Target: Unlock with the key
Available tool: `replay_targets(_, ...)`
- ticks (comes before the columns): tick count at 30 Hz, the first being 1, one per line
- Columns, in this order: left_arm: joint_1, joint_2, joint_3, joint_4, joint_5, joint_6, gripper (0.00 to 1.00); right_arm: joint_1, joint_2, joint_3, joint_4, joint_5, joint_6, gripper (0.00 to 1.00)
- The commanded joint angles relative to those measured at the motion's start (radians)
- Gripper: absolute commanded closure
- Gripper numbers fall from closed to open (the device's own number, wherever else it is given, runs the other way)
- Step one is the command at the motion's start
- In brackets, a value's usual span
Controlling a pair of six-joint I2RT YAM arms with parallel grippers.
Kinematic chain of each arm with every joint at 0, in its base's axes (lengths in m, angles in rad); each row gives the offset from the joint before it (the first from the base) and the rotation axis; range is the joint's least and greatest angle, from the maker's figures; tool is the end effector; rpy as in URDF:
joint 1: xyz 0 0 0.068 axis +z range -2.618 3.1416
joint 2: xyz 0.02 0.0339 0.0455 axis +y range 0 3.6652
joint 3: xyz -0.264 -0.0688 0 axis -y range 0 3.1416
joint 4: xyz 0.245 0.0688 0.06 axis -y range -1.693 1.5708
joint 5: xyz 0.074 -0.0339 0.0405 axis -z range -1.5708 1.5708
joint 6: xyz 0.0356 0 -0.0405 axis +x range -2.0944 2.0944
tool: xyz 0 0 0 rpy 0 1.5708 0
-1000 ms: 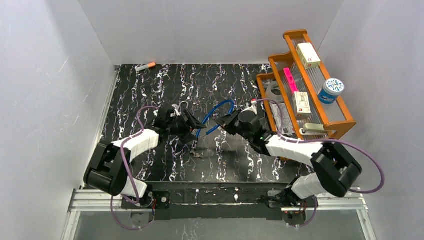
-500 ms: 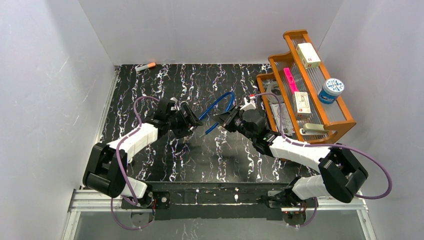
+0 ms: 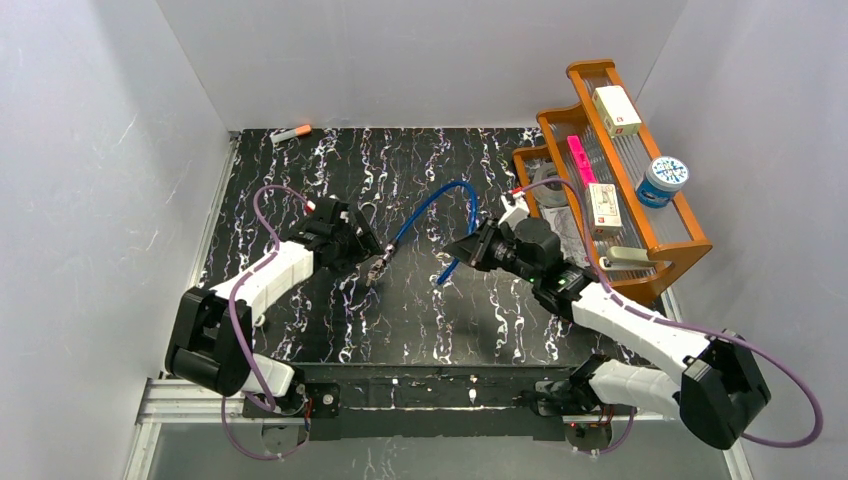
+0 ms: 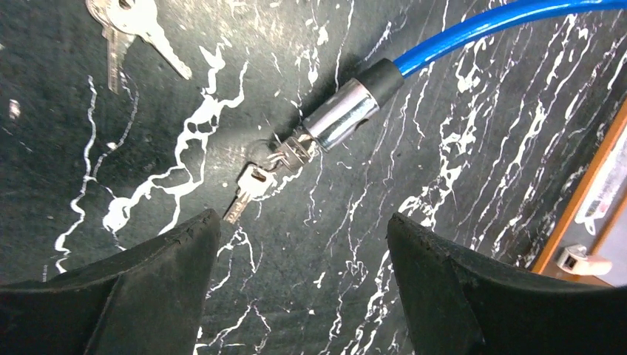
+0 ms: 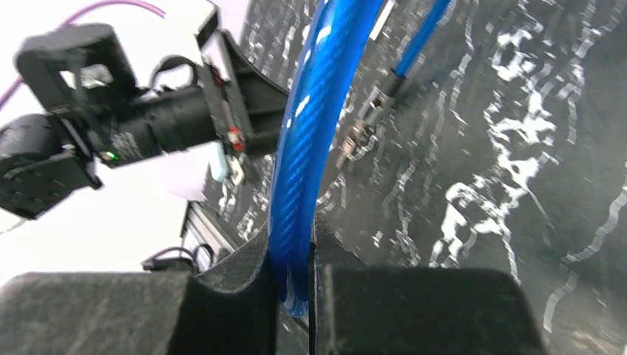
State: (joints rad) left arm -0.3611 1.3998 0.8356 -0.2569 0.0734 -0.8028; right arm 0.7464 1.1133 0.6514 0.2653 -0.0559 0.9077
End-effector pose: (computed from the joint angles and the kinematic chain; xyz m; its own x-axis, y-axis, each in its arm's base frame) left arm 0.2693 -0.1045 0.2132 -0.7627 -0.4788 -0.4348 -0.2153 0.8219 -0.5274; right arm 0.1872 0.1759 0.2735 -0.6543 0.4667 -0.5951 -0.3291 0.5328 0.7796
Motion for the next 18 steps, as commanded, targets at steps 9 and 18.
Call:
replay_targets(9,0.020,0.073,0.094,-0.036,-0.147,0.071,0.20,-0.207,0.034,0.061,-0.394,-0.286,-0.208,0.73)
replay_targets(18,0.029,0.060,0.112,-0.075,-0.152,0.109,0.20,-0.229,0.092,0.162,-0.598,-0.034,-0.300,0.31)
